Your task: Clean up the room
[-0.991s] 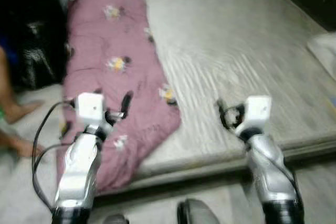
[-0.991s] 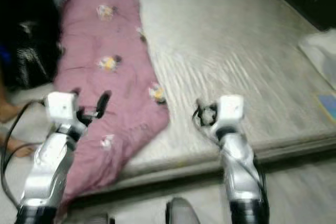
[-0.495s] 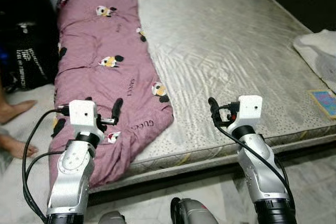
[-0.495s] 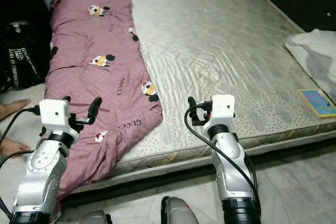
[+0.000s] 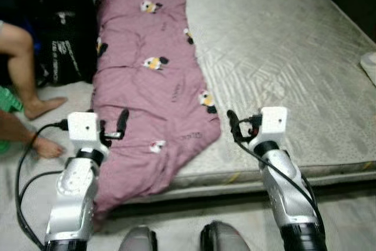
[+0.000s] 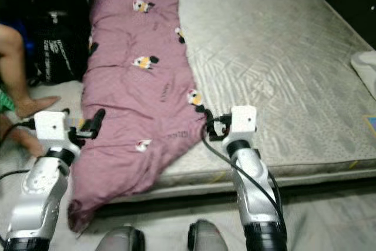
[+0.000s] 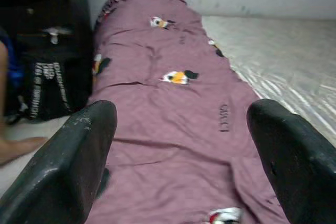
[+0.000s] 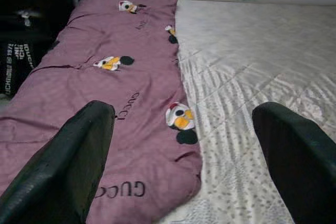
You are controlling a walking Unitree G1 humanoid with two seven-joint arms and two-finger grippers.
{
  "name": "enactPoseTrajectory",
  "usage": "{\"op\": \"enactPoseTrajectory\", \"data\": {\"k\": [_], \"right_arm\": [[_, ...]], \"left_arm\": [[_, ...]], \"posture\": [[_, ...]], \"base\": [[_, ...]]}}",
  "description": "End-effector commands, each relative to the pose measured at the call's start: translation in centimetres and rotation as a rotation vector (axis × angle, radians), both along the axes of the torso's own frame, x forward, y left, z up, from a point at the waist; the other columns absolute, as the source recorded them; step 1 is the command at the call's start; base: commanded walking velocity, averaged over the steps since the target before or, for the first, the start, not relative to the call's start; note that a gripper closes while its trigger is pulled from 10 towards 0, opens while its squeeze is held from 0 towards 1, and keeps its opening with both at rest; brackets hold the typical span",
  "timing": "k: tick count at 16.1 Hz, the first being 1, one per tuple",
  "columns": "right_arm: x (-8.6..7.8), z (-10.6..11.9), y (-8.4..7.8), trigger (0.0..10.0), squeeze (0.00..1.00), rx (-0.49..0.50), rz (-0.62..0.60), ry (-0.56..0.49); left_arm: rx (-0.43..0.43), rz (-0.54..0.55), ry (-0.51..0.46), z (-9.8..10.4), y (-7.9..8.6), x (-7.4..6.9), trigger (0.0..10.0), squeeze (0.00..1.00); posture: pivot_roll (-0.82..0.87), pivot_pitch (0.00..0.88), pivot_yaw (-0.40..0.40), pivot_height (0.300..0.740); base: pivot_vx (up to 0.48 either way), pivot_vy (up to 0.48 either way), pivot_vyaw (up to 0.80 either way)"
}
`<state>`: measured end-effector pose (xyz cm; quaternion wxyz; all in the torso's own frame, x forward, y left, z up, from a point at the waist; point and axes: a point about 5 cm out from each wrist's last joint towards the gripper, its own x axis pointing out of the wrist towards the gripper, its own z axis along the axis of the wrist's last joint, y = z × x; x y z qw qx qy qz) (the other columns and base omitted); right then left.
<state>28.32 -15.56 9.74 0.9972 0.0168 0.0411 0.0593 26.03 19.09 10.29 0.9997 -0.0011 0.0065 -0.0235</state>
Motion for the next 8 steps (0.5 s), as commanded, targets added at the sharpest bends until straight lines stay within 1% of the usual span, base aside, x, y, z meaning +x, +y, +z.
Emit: {"op": "enactPoseTrajectory", "data": {"k": [1, 2, 4, 8], "right_arm": [[-0.08, 0.20, -0.96, 10.0, 0.00, -0.011, -0.026, -0.001], [-0.08, 0.22, -0.95, 10.0, 0.00, -0.011, -0.025, -0.001], [-0.08, 0.25, -0.92, 10.0, 0.00, -0.009, -0.025, -0.001], [-0.08, 0.31, -0.90, 10.0, 0.00, -0.006, -0.024, -0.005]], "left_arm": [[-0.006, -0.006, 0.010, -0.22, -0.58, -0.06, 10.0, 0.00], [0.012, 0.012, 0.009, -0.22, -0.46, -0.09, 10.0, 0.00], [-0.012, 0.037, 0.032, -0.44, -0.06, -0.05, 10.0, 0.00], [0.007, 0.031, 0.018, -0.26, 0.26, 0.04, 10.0, 0.00]], "posture": [[-0.02, 0.118, -0.053, 0.740], [-0.02, 0.125, -0.053, 0.740], [-0.02, 0.125, -0.053, 0.740], [-0.02, 0.127, -0.053, 0.740]], "base": [[0.000, 0.424, 0.00], [0.000, 0.000, 0.00], [0.000, 0.000, 0.00], [0.000, 0.000, 0.00]]}}
